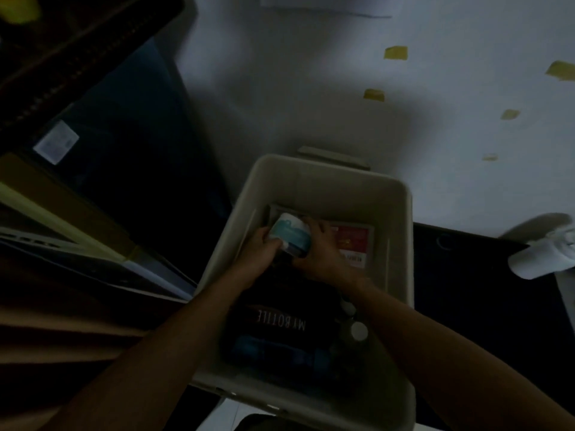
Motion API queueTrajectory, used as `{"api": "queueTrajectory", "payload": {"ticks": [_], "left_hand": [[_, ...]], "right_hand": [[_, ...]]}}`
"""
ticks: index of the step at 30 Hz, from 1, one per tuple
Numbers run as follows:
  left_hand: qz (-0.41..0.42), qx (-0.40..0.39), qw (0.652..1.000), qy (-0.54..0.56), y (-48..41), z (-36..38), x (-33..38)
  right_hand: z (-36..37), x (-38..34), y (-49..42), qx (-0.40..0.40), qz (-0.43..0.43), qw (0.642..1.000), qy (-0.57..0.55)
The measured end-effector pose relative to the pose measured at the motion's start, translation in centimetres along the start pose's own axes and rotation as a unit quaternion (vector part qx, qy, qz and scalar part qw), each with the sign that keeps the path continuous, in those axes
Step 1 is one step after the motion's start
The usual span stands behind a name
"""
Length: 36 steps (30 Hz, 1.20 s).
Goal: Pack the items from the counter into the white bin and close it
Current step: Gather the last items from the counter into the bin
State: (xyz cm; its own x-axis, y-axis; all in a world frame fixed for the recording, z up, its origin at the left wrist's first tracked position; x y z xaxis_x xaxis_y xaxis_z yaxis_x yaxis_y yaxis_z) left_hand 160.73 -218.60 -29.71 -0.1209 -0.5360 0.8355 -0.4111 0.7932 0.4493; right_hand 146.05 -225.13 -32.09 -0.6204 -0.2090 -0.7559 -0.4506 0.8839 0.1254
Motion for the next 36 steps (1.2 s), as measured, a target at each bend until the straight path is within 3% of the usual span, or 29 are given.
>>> {"api": "queueTrajectory", "payload": {"ticks": [5,9,13,18,21,23,26,30,36], "left_hand": [[0.041,-0.014,0.999,0.007,-0.5,0.9,0.0],[0.06,-0.001,0.998,-0.004,-0.6,1.0,-0.4],[0.031,0.019,0.995,-0.096,-0.8,0.7,-1.5],[0.115,0.0,0.988,-0.101,-0.3,1.1,-1.3],[0.101,-0.035,0.985,-0.136,-0.2,1.2,-2.3],[0.08,-0.044,0.964,-0.248,-0.2,1.2,-3.0],[0.149,-0.012,0.902,-0.405,0.4,1.0,-3.3],[0.238,-0.01,0.862,-0.447,0.7,1.0,-2.9],[0.264,-0.034,0.817,-0.511,0.8,0.6,-3.8]], "right_hand": [[1.8,-0.2,0.3,0.03,0.023,0.999,0.001],[2.0,0.1,0.8,0.013,0.025,1.0,0.012],[1.7,-0.4,0.9,-0.02,-0.023,0.999,0.035],[1.9,-0.6,0.9,-0.049,-0.038,0.997,0.05],[1.9,-0.1,1.2,-0.063,-0.039,0.995,0.062],[1.9,0.0,1.3,-0.066,-0.058,0.993,0.081],[2.3,-0.4,1.7,-0.085,-0.078,0.987,0.111],[2.5,-0.3,2.7,-0.089,-0.101,0.981,0.143],[3.5,0.1,5.1,-0.08,-0.084,0.973,0.199]]}}
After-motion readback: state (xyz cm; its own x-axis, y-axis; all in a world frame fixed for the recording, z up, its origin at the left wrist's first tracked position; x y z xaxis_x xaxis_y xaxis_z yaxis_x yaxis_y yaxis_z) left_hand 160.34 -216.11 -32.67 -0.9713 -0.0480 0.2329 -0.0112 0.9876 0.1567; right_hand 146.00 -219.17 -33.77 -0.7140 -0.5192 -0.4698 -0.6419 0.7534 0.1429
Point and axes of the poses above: each hand's wrist, its own y-axis away from the middle knuckle, its own z-axis out of the palm, x = y × z, the point moved 3 cm from there along -y, towards the middle knuckle, and after that the axes turned 4 degrees about x, right-handed, at the moved point
